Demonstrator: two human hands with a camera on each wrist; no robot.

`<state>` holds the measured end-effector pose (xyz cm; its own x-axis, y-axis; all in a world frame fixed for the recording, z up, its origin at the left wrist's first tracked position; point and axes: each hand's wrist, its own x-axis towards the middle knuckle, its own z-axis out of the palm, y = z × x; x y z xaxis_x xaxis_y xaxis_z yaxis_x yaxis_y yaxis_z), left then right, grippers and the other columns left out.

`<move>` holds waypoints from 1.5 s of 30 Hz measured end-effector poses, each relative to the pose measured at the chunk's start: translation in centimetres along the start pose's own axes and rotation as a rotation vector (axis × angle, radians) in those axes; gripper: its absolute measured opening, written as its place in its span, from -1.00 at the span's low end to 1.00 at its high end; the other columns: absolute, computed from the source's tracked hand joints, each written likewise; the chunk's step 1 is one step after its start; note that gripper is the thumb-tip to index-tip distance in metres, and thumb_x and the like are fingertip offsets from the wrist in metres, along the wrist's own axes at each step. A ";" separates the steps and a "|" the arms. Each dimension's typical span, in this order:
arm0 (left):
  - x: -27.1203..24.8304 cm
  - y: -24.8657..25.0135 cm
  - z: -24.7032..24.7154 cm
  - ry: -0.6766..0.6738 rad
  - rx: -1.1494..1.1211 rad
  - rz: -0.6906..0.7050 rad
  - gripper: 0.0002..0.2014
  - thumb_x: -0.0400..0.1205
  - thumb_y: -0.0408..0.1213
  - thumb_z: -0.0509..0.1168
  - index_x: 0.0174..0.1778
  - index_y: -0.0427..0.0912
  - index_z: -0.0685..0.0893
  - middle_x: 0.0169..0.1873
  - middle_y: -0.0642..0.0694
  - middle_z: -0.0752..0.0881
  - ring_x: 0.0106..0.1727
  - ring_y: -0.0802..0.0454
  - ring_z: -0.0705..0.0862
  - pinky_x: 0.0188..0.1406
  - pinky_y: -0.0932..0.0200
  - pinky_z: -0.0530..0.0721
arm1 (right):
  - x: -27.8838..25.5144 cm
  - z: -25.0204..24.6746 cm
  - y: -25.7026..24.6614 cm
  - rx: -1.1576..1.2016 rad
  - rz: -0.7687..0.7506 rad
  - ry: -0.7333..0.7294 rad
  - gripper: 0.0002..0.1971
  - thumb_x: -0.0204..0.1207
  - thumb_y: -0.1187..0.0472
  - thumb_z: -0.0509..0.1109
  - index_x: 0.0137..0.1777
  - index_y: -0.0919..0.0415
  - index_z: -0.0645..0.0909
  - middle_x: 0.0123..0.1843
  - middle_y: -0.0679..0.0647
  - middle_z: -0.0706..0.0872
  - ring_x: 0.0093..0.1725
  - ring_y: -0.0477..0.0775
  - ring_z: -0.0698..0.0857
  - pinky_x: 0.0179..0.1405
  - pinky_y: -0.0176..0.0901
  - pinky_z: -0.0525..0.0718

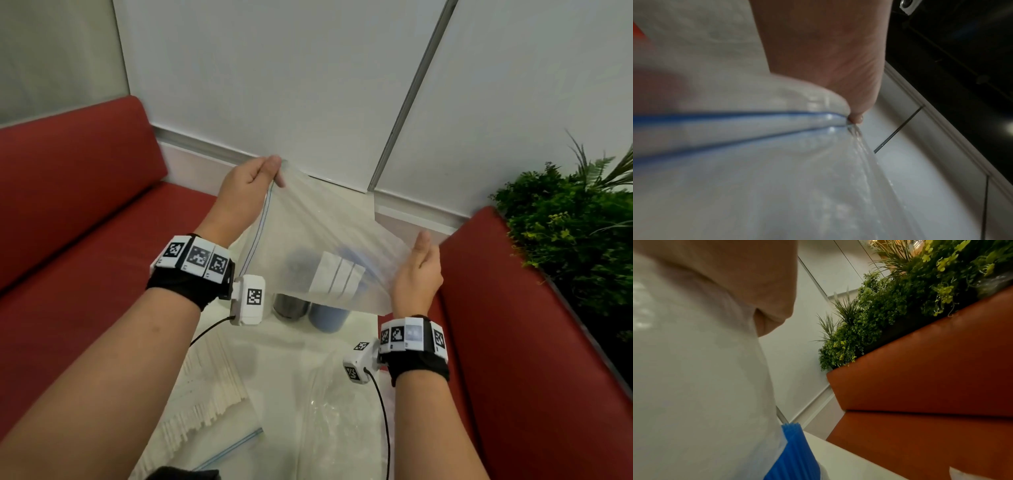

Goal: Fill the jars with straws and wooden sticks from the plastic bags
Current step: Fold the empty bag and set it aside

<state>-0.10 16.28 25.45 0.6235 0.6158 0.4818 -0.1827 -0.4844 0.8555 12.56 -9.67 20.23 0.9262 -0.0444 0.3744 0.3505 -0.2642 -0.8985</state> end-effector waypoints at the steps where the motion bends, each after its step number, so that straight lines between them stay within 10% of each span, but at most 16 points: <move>1: -0.2 0.1 0.2 0.016 -0.008 0.010 -0.58 0.75 0.11 0.12 -0.33 0.01 0.64 -0.41 0.25 0.63 -0.36 0.31 0.56 -0.26 0.39 0.46 | -0.2 -0.2 0.3 -0.010 0.026 -0.017 -0.43 0.65 -0.47 0.02 -0.37 -0.07 0.37 -0.45 -0.14 0.51 -0.47 -0.18 0.48 -0.43 -0.28 0.42; 5: -0.8 1.0 0.7 -0.001 0.080 0.121 -0.54 0.73 0.20 0.09 -0.28 -0.05 0.61 -0.58 -0.14 0.63 -0.54 0.13 0.67 -0.41 0.29 0.54 | -1.1 -1.9 1.2 -0.228 0.083 0.025 -0.38 0.62 -0.48 0.08 -0.41 0.03 0.33 -0.46 -0.08 0.49 -0.37 0.09 0.50 -0.42 -0.01 0.41; 8: -0.9 2.5 1.2 -0.124 0.197 0.150 -0.49 0.69 0.29 0.09 -0.34 -0.03 0.61 -0.64 -0.08 0.61 -0.67 0.03 0.61 -0.52 0.24 0.57 | -0.7 -3.0 0.6 -0.186 -0.066 -0.034 -0.49 0.51 -0.44 0.32 0.12 -0.01 0.54 0.10 -0.05 0.67 0.14 0.09 0.65 0.21 0.11 0.62; 11: -0.9 4.5 2.7 -0.322 0.211 0.163 -0.45 0.65 0.33 0.15 -0.42 -0.05 0.60 -0.67 -0.07 0.59 -0.72 -0.02 0.56 -0.64 0.25 0.52 | -0.5 -2.2 -1.7 -0.006 -0.169 -0.638 -0.17 0.27 -0.35 0.60 0.52 -0.26 0.35 0.45 -0.28 0.52 0.44 -0.36 0.49 0.38 -0.49 0.41; 14: -0.7 6.5 3.8 -0.406 0.207 0.194 -0.47 0.64 0.32 0.17 -0.30 -0.09 0.67 -0.62 -0.08 0.65 -0.63 0.06 0.62 -0.46 0.22 0.58 | -1.7 -0.3 -2.9 -0.032 -0.093 -1.007 -0.51 0.28 -0.09 0.73 0.20 -0.13 0.72 0.13 -0.14 0.84 0.10 -0.20 0.80 0.16 -0.19 0.70; 17: -0.2 6.2 2.2 -0.485 0.031 0.127 -0.61 0.65 0.13 0.28 0.23 -0.04 0.69 -0.15 0.00 0.83 -0.05 0.11 0.78 0.13 0.17 0.65 | -2.3 -0.7 -2.1 0.210 0.012 -0.867 -0.96 0.47 0.21 0.63 -0.11 0.13 0.84 -0.22 0.04 0.84 -0.23 -0.01 0.75 -0.14 -0.05 0.67; 19: -0.3 4.6 0.1 -0.318 -0.228 0.083 -0.55 0.69 -0.10 0.23 0.44 -0.25 0.55 0.21 -0.18 0.71 0.29 0.00 0.65 0.38 0.15 0.55 | -1.8 -2.1 -1.5 0.443 0.124 -0.777 -0.86 0.50 0.16 0.60 -0.02 0.21 0.84 -0.08 0.20 0.86 -0.10 0.14 0.79 0.00 0.06 0.72; 21: -1.0 2.6 -1.4 -0.230 -0.304 -0.118 -0.37 0.61 0.19 0.21 0.51 -0.13 0.47 0.40 -0.16 0.60 0.42 0.05 0.54 0.43 0.02 0.47 | -0.8 -3.2 -1.2 0.656 0.215 -0.704 -0.81 0.54 0.11 0.55 0.04 0.20 0.84 0.04 0.26 0.86 0.02 0.17 0.84 0.07 0.04 0.79; 23: -2.5 0.6 -1.1 -0.490 -0.339 -0.343 -0.02 0.29 0.54 0.31 0.56 0.03 0.43 0.48 -0.06 0.57 0.49 0.05 0.52 0.44 -0.15 0.44 | -0.5 -3.2 -1.0 0.753 0.269 -0.673 -0.83 0.60 0.11 0.50 0.05 0.18 0.84 0.08 0.23 0.86 0.06 0.15 0.85 0.05 -0.02 0.80; 26: -4.9 -1.3 0.9 -0.730 -0.577 -0.433 -0.27 0.37 0.29 0.48 0.36 -0.11 0.68 0.30 -0.21 0.71 0.31 -0.16 0.69 0.31 -0.11 0.63 | -1.2 -2.5 -0.4 0.728 0.306 -0.670 -0.78 0.61 0.08 0.50 0.09 0.21 0.83 0.15 0.28 0.84 0.14 0.21 0.83 0.14 0.04 0.78; 29: -5.2 -2.1 2.0 -0.538 -0.511 -0.401 -0.64 0.50 -0.15 0.54 0.17 -0.20 0.80 -0.13 -0.12 0.83 -0.16 0.05 0.80 -0.19 0.22 0.74 | -1.4 -3.3 1.4 0.585 0.267 -0.643 -0.61 0.54 -0.04 0.55 0.12 0.32 0.81 0.14 0.38 0.82 0.14 0.32 0.81 0.23 0.13 0.74; 32: -5.0 -2.9 2.3 -0.466 -0.389 -0.340 -0.73 0.55 -0.15 0.50 0.15 -0.11 0.81 -0.56 0.06 0.58 -0.58 0.20 0.49 -0.60 0.35 0.50 | -1.1 -4.3 4.0 0.480 0.253 -0.598 -0.40 0.41 -0.14 0.66 0.09 0.47 0.73 -0.03 0.46 0.72 -0.05 0.32 0.69 0.08 0.19 0.62; 35: -5.7 -2.4 2.6 -0.510 -0.428 -0.337 -0.82 0.63 -0.30 0.40 0.12 -0.08 0.83 -0.29 -0.06 0.74 -0.37 0.13 0.66 -0.39 0.30 0.65 | -0.7 -5.5 6.2 0.556 0.252 -0.643 -0.86 0.54 0.23 0.55 0.04 0.26 0.84 0.03 0.28 0.85 0.00 0.19 0.81 0.01 0.00 0.76; 40: -5.2 0.2 1.4 -0.642 -0.142 -0.204 -0.62 0.48 -0.68 0.17 -0.35 -0.22 0.82 -0.23 -0.14 0.80 -0.20 -0.02 0.73 -0.13 0.07 0.66 | 1.5 -11.0 9.3 0.378 0.221 -0.646 -0.47 0.63 0.61 0.22 -0.51 0.20 0.69 0.14 0.10 0.86 0.25 0.34 0.78 0.11 -0.01 0.79; 43: -5.2 2.9 2.8 -0.869 0.157 -0.139 -0.65 0.34 -0.61 0.22 -0.47 -0.09 0.78 -0.17 -0.07 0.76 -0.14 0.17 0.70 0.02 0.20 0.57 | 2.9 -12.5 8.7 0.184 0.086 -0.578 -0.82 0.59 0.33 0.44 -0.05 0.05 0.84 0.25 -0.01 0.82 0.38 0.24 0.71 0.28 0.02 0.64; 45: -5.9 4.5 5.2 -1.059 0.274 -0.095 -0.67 0.24 -0.51 0.20 -0.55 0.02 0.74 -0.14 -0.05 0.75 -0.10 0.10 0.69 0.04 0.19 0.60 | 2.2 -10.9 6.4 0.151 -0.012 -0.756 -0.49 0.38 -0.02 0.65 0.36 -0.18 0.68 0.42 -0.16 0.71 0.50 -0.06 0.61 0.40 -0.11 0.53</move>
<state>-0.70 7.25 25.43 0.9869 -0.1246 -0.1028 -0.0063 -0.6654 0.7464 15.33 -21.95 17.78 0.7463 0.6423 0.1746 0.3259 -0.1239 -0.9372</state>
